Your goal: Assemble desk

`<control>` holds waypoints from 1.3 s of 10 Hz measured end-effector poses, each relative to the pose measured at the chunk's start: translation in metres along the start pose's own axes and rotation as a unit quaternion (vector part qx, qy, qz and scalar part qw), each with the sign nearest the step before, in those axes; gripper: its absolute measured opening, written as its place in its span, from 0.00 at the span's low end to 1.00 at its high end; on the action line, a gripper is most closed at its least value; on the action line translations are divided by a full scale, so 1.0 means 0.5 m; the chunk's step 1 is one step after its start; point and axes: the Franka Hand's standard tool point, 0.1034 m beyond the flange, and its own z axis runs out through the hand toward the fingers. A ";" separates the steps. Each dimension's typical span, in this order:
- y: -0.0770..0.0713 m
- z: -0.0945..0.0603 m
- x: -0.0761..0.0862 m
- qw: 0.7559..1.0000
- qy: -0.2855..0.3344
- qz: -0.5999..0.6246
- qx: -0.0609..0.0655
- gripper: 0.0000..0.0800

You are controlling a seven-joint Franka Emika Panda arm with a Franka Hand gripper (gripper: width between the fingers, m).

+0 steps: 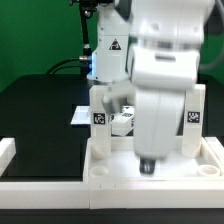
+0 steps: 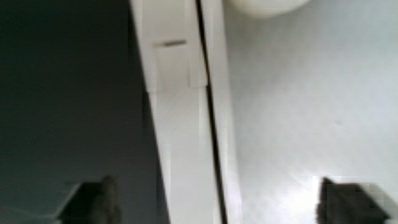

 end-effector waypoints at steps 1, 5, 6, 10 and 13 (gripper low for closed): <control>-0.002 -0.054 -0.017 1.000 0.003 0.017 -0.004 0.78; -0.015 -0.046 -0.020 0.985 0.005 0.171 -0.003 0.81; -0.016 -0.050 -0.021 0.978 0.006 0.210 -0.003 0.81; -0.130 -0.139 -0.077 0.913 0.017 0.407 0.010 0.81; -0.155 -0.136 -0.077 0.859 0.018 0.512 0.014 0.81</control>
Offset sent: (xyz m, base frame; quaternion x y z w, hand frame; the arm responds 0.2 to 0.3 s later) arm 0.0000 0.0000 0.0000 0.0000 0.0000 0.1938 0.9810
